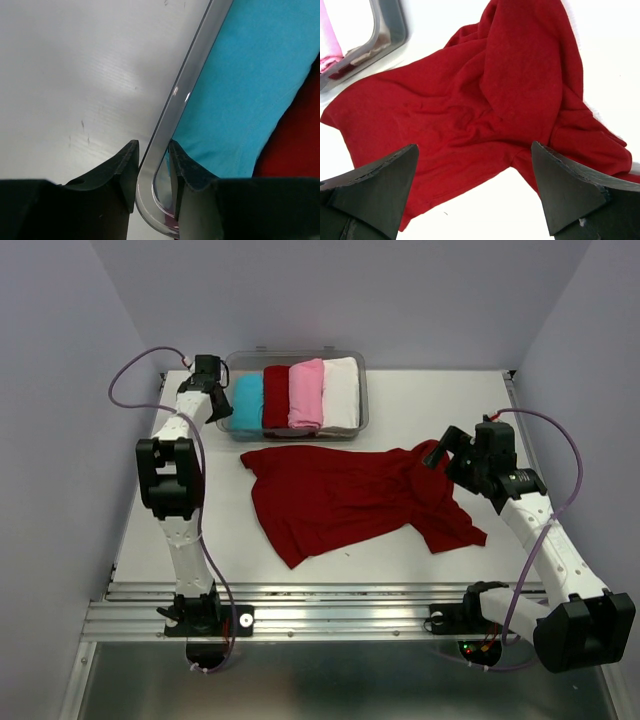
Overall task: Roll the t-shirts
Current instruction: Move the bin to the center of the board.
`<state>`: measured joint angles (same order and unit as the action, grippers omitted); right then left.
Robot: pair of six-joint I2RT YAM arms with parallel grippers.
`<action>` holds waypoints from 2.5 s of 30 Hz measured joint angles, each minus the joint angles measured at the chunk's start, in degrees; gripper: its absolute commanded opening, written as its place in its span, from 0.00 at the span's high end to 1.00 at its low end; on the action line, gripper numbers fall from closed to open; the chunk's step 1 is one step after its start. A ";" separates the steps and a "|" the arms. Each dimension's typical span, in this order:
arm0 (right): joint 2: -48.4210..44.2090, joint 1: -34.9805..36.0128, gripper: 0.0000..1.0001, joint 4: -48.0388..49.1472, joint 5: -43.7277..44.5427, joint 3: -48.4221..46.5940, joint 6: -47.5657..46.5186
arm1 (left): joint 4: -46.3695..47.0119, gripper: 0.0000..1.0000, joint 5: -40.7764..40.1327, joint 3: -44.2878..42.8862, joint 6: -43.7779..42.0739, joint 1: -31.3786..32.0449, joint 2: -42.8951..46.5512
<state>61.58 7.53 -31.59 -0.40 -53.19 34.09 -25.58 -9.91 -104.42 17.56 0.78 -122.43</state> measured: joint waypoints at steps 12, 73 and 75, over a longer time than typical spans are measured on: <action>8.52 0.00 0.01 5.22 -8.09 0.00 -0.22 | 3.52 0.65 0.35 32.92 8.26 0.35 25.00; 7.58 0.00 0.00 6.51 -5.16 2.67 -0.20 | 11.15 0.43 -1.33 -32.28 -9.33 35.04 -25.62; 8.37 0.00 0.00 6.51 -5.22 2.67 -0.20 | 11.67 0.42 -1.49 -31.95 -9.31 33.77 -25.59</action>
<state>69.95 7.53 -25.08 -5.63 -50.52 33.89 -13.91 -11.40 -136.38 8.25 34.54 -148.03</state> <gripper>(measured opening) 0.998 0.571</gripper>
